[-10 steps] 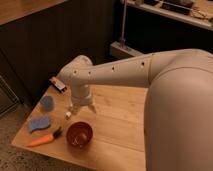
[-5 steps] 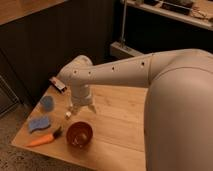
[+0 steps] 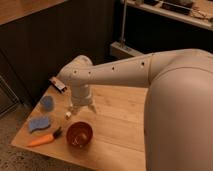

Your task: Place the bottle in the ceramic bowl

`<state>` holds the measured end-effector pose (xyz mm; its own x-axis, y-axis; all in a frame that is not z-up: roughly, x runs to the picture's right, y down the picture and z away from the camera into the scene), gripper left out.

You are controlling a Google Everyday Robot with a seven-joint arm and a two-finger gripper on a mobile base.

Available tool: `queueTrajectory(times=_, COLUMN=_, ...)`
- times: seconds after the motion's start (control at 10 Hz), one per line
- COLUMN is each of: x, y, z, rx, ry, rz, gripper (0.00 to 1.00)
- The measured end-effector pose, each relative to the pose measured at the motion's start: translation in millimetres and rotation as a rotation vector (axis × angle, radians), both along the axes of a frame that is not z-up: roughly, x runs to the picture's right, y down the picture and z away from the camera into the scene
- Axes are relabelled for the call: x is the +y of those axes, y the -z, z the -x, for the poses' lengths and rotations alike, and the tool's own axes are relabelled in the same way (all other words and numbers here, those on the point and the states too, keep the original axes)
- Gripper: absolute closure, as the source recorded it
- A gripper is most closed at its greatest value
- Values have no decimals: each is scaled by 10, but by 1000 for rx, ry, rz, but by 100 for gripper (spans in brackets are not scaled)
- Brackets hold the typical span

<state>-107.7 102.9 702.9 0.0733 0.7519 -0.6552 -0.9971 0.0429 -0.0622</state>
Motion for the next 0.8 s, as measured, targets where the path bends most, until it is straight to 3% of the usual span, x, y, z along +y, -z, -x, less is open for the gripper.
queueTrajectory(times=0.5, x=-6, y=-1, z=6, rx=-2, ry=-1, rz=-1, gripper=35)
queueTrajectory(times=0.8, x=-68, y=-121, z=163, rx=-16, ry=23, rz=16, gripper=35)
